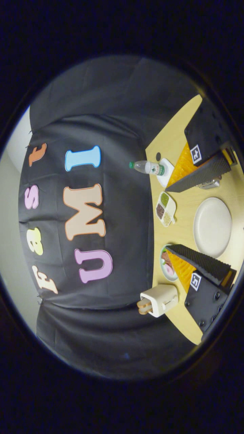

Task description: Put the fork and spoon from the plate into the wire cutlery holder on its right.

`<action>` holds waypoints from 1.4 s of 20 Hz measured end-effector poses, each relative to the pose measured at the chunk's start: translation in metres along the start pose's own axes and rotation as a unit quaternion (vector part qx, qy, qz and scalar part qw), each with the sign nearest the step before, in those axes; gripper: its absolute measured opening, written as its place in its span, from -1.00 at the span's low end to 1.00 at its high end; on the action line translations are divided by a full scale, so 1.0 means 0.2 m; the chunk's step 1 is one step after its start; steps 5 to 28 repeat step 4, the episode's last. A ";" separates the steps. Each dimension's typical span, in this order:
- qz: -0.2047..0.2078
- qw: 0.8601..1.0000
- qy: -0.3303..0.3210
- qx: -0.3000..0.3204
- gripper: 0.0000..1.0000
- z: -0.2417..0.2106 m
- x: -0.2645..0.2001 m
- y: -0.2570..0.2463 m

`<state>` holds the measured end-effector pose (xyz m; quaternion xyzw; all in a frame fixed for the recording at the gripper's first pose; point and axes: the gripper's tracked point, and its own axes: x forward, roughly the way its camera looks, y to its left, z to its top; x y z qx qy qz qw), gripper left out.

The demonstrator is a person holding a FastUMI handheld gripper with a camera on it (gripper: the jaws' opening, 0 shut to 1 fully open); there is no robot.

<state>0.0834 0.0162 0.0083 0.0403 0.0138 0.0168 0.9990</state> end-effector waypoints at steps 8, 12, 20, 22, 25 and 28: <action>0.013 1.000 -0.016 -0.005 0.98 -0.03 -0.07 0.04; 0.013 1.000 -0.016 -0.005 0.98 -0.03 -0.07 0.04; 0.013 1.000 -0.016 -0.005 0.98 -0.03 -0.07 0.04; 0.013 1.000 -0.016 -0.005 0.98 -0.03 -0.07 0.04; 0.013 1.000 -0.016 -0.005 0.98 -0.03 -0.07 0.04; 0.013 1.000 -0.016 -0.005 0.98 -0.03 -0.07 0.04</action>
